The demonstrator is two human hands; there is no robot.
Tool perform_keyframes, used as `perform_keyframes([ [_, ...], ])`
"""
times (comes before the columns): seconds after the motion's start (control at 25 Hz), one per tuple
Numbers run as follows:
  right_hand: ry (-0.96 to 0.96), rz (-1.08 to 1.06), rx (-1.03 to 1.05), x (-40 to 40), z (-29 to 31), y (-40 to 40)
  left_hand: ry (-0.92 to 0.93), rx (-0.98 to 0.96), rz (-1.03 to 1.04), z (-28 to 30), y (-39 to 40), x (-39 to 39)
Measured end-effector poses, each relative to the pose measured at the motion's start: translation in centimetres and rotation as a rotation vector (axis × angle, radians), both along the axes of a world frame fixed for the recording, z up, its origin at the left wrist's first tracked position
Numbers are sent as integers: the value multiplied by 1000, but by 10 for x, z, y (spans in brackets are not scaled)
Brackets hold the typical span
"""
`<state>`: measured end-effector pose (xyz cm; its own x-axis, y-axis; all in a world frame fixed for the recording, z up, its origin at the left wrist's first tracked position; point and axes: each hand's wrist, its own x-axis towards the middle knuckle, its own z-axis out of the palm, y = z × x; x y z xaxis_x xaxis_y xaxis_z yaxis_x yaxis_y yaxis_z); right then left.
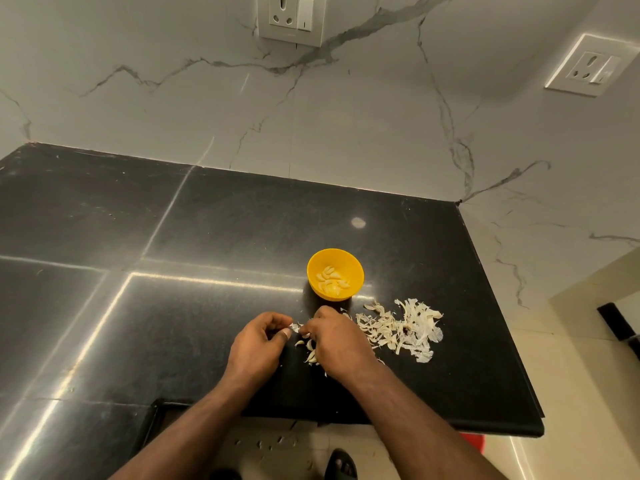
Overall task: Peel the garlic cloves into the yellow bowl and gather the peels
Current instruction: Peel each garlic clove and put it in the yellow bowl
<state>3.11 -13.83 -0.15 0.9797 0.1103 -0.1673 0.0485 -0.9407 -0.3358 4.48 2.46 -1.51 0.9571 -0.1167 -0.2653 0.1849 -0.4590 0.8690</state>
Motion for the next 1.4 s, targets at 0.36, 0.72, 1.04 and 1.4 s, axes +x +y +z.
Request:
perform_keyframes([
  [0.36,-104,125,-114,-1,-4,0,8,-16,1,-3,2,1],
  [0.72,-140,-259,429,-10,11,-1,32,-194,5,4,-3,3],
  [1.04,-78,-410,413,-15,5,-24,47,-189,171,4,-3,13],
  [1.4,-17,-289,314,-3,1,-7,-245,349,-198,1,-10,39],
])
